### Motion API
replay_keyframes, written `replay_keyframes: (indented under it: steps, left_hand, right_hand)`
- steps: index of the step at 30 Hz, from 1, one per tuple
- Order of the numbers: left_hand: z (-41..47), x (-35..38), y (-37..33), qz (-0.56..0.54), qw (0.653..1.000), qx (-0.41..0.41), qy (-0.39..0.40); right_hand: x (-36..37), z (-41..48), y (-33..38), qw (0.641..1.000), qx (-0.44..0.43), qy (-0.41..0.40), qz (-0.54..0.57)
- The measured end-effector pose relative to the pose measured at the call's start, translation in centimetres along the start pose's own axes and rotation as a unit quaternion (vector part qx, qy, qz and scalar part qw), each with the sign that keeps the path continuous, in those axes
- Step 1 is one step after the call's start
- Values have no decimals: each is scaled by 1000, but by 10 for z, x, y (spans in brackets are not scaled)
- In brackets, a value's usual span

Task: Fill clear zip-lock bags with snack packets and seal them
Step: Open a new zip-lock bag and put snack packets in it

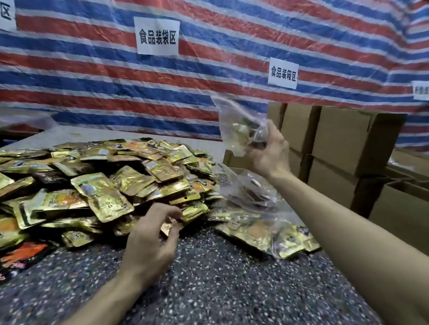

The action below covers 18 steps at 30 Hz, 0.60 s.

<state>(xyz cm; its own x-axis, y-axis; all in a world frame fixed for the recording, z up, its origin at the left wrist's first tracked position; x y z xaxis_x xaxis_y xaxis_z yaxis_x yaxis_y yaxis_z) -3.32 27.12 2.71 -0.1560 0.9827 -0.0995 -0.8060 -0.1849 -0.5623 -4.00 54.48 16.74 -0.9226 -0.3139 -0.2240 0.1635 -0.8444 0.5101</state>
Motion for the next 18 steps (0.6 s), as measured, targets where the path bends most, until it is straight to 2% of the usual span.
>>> replay_keyframes:
  steps: [3,5,8,10,14,16,18]
  left_hand:
    - [-6,3,15,9,1000,-20,8]
    - [-6,4,17,5,999,-32,12]
    - [-5,2,24,-4,999,-52,6]
    - [-5,4,27,-5,998,-57,10]
    - [-6,7,27,-7,998,-60,20]
    - [-6,6,28,-6,998,-61,18]
    - [-6,6,33,-4,997,-73,15]
  right_hand:
    - [26,1,-41,993,7,39,-115]
    - [50,-7,-72,977,83,132,-145]
    - [78,-40,-101,904,149,328,-231]
    - [83,-48,-108,879,145,372,-259]
    - [70,-46,-94,876,123,339,-322]
    - [65,-42,-58,908,54,274,-313]
    - [63,-49,-5,962,-12,187,-201]
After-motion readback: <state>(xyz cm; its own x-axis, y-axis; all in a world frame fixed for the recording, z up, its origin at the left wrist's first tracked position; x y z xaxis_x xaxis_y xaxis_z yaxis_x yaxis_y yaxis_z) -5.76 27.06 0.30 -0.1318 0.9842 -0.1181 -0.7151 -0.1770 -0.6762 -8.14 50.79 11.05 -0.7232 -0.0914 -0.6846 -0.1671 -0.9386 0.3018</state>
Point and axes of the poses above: each hand's wrist, its own z-axis towards the middle knuckle, its own x-axis out of the palm, y = z × x, the point moved 10 cm from there along z, towards the middle knuckle, and after that the axes turned 13 degrees about -y, right-handed, at the moved point
